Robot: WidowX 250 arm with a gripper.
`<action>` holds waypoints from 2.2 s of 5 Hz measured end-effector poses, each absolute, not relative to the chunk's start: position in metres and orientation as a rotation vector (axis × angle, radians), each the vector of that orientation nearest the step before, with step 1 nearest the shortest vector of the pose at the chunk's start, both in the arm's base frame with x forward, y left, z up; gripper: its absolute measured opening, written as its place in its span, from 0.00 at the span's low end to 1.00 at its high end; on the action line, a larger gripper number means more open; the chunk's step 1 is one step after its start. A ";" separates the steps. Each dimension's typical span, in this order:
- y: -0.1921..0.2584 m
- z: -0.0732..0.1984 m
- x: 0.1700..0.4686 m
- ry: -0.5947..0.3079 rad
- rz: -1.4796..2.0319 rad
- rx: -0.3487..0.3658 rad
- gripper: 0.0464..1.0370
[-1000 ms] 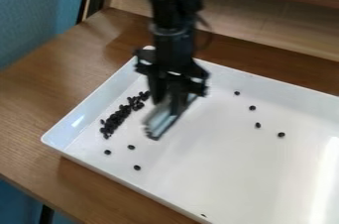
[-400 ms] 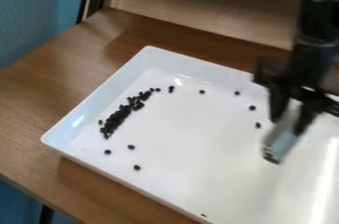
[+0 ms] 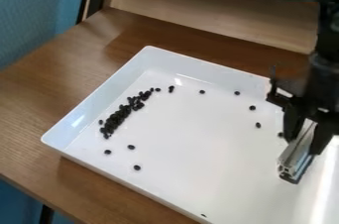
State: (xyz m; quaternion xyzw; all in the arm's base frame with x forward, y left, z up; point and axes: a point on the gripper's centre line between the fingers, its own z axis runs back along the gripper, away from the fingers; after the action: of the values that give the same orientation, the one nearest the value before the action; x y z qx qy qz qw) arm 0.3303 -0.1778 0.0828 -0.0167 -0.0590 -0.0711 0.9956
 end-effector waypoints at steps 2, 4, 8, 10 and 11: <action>-0.172 0.067 0.334 -0.105 -0.133 -0.022 0.32; -0.152 0.048 0.325 -0.045 -0.129 0.002 0.32; -0.097 0.047 0.346 -0.087 -0.007 -0.015 0.32; -0.085 0.040 0.355 -0.083 0.019 -0.009 0.32; -0.085 0.040 0.362 -0.089 0.029 -0.011 0.32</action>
State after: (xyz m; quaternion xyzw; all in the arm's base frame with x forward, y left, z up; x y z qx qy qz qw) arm 0.3620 -0.0847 0.0396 -0.0055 -0.0445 0.0147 0.9989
